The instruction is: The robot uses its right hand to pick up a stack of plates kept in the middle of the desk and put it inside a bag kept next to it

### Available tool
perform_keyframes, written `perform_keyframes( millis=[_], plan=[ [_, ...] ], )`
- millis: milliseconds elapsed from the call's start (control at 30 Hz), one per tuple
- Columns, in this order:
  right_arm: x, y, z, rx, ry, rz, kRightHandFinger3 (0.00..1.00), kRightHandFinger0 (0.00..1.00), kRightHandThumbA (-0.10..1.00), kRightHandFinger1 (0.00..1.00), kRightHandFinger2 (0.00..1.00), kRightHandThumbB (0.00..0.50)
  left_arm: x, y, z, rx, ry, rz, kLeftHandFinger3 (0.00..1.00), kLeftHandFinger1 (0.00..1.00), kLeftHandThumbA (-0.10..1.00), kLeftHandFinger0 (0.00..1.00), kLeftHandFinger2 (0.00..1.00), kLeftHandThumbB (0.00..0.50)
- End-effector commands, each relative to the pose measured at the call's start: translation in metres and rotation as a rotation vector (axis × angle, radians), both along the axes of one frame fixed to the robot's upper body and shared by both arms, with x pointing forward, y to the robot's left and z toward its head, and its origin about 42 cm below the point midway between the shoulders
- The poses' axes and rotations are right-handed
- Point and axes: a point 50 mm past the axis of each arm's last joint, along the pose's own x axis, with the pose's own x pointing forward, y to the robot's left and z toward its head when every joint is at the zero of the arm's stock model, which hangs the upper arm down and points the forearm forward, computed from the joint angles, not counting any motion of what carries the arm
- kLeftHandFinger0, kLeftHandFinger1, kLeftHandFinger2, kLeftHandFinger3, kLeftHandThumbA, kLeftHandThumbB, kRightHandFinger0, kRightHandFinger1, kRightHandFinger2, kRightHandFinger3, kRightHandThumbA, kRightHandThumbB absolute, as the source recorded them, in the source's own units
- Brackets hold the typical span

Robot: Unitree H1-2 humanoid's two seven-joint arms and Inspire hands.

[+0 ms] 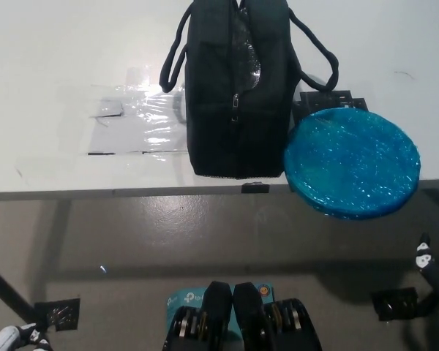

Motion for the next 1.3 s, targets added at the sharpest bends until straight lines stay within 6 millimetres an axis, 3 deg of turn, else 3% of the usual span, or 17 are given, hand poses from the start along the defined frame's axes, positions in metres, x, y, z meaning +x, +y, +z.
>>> perform_keyframes(
  millis=[0,67,100,233,300,333,500,533,567,633,900,1133,1267],
  plan=[
    [-0.004,0.002,0.032,-0.133,-0.177,-0.049,1.0,1.0,0.36,1.0,1.0,0.27,0.002,0.005,0.008,0.039,0.009,0.003,1.0,0.88,0.08,0.79,0.98,0.11],
    [-0.004,0.008,0.043,-0.195,-0.224,-0.036,1.0,1.0,0.44,1.0,1.0,0.286,0.002,0.005,0.008,0.037,0.011,0.007,1.0,0.89,0.09,0.8,0.99,0.112],
    [-0.004,0.013,0.052,-0.232,-0.258,-0.032,1.0,1.0,0.47,1.0,1.0,0.32,0.002,0.005,0.008,0.036,0.01,0.011,1.0,0.89,0.08,0.8,0.99,0.116],
    [0.003,0.025,0.078,-0.257,-0.366,0.023,1.0,1.0,0.48,1.0,1.0,0.391,0.005,0.006,0.011,0.042,0.007,0.012,1.0,0.89,0.06,0.8,0.99,0.109],
    [0.004,0.029,0.084,-0.276,-0.384,0.027,1.0,1.0,0.55,1.0,1.0,0.403,0.008,0.007,0.014,0.052,0.007,0.006,1.0,0.9,0.08,0.8,0.99,0.106],
    [0.005,0.035,0.093,-0.282,-0.411,0.058,1.0,1.0,0.66,1.0,1.0,0.408,0.007,0.008,0.014,0.051,0.007,0.007,1.0,0.89,0.09,0.8,0.99,0.111],
    [0.003,0.051,0.113,-0.392,-0.443,0.169,1.0,1.0,0.81,1.0,1.0,0.401,0.007,0.007,0.015,0.056,0.01,0.006,1.0,0.88,0.09,0.78,0.97,0.105],
    [0.003,0.056,0.117,-0.407,-0.46,0.189,1.0,1.0,0.82,1.0,1.0,0.428,0.007,0.007,0.016,0.057,0.012,0.006,1.0,0.89,0.1,0.78,0.98,0.106],
    [0.003,0.064,0.12,-0.441,-0.469,0.216,1.0,1.0,0.9,1.0,1.0,0.454,0.007,0.007,0.016,0.042,0.012,0.011,1.0,0.89,0.08,0.78,0.98,0.101],
    [0.004,0.073,0.12,-0.462,-0.473,0.265,1.0,1.0,0.96,1.0,1.0,0.454,0.008,0.008,0.015,0.04,0.018,0.018,1.0,0.9,0.08,0.78,0.98,0.103],
    [0.011,0.087,0.109,-0.551,-0.405,0.382,1.0,1.0,1.0,1.0,1.0,0.499,0.015,0.009,0.019,0.048,0.021,0.014,1.0,0.89,0.06,0.77,0.97,0.118],
    [0.02,0.084,0.1,-0.602,-0.359,0.392,1.0,1.0,1.0,1.0,1.0,0.5,0.018,0.01,0.022,0.052,0.019,0.016,1.0,0.88,0.08,0.78,0.97,0.114],
    [0.038,0.075,0.086,-0.656,-0.289,0.387,1.0,1.0,1.0,1.0,1.0,0.5,0.018,0.01,0.023,0.058,0.022,0.01,1.0,0.88,0.1,0.76,0.96,0.114]
  ],
)
